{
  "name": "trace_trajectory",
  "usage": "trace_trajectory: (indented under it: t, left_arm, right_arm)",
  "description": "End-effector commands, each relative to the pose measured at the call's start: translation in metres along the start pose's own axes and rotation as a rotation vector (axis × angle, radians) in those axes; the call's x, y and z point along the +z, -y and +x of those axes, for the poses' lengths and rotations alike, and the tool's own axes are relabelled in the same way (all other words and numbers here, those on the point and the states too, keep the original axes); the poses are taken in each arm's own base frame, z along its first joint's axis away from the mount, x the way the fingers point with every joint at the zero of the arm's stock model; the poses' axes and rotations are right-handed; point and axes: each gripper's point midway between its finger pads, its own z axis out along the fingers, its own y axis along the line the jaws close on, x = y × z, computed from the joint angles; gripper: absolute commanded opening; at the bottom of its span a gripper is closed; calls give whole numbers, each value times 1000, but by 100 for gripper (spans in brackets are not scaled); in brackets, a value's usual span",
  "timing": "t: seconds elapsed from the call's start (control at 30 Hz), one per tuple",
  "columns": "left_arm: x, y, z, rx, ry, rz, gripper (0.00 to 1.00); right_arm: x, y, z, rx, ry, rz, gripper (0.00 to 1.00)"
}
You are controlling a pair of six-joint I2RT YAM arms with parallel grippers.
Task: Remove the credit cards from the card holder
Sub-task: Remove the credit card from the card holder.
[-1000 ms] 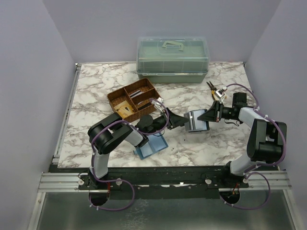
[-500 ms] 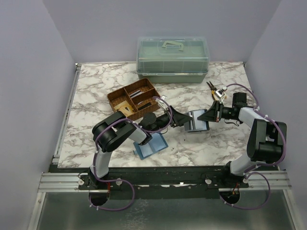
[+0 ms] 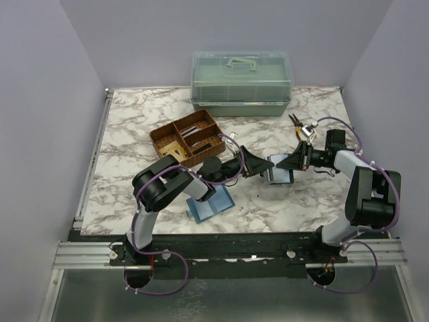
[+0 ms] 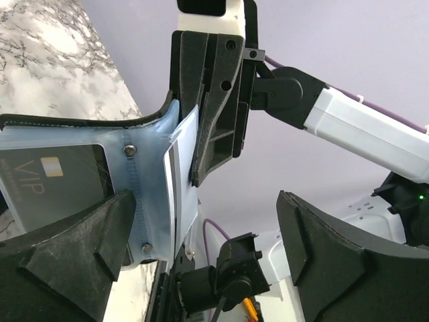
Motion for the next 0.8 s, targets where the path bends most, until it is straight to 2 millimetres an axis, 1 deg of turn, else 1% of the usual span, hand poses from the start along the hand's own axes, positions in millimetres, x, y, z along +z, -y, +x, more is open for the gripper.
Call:
trace_trajectory:
  t: [0.0, 0.07, 0.1, 0.17, 0.37, 0.43, 0.47, 0.57, 0.67, 0.77]
  left_arm:
    - [2, 4, 5, 7, -23, 33, 92]
    - [2, 4, 5, 7, -19, 33, 91]
    - [2, 4, 5, 5, -17, 33, 92]
    - [1, 2, 5, -4, -12, 30, 98]
    - [-2, 0, 4, -20, 0, 33, 99]
    - [-2, 3, 4, -32, -6, 50, 96]
    - [-1, 6, 6, -35, -12, 63, 93]
    - [1, 9, 7, -52, -34, 85, 72]
    - [1, 9, 8, -70, -35, 90, 56]
    - [-2, 9, 6, -70, -19, 85, 42]
  right_arm:
    - [-4, -34, -10, -9, 29, -197, 0]
    - [-4, -34, -9, -8, 29, -199, 0]
    - [-4, -35, -9, -9, 29, -200, 0]
    - [-4, -36, -10, -12, 29, -201, 0]
    - [-4, -36, -10, -9, 29, -204, 0]
    - [-4, -35, -10, -9, 28, -201, 0]
    - [-4, -35, -10, -9, 29, -199, 0]
    - [-4, -32, -9, -6, 27, -188, 0]
    - [-3, -30, -9, -1, 26, -179, 0]
    - [-3, -28, -9, 3, 26, -172, 0]
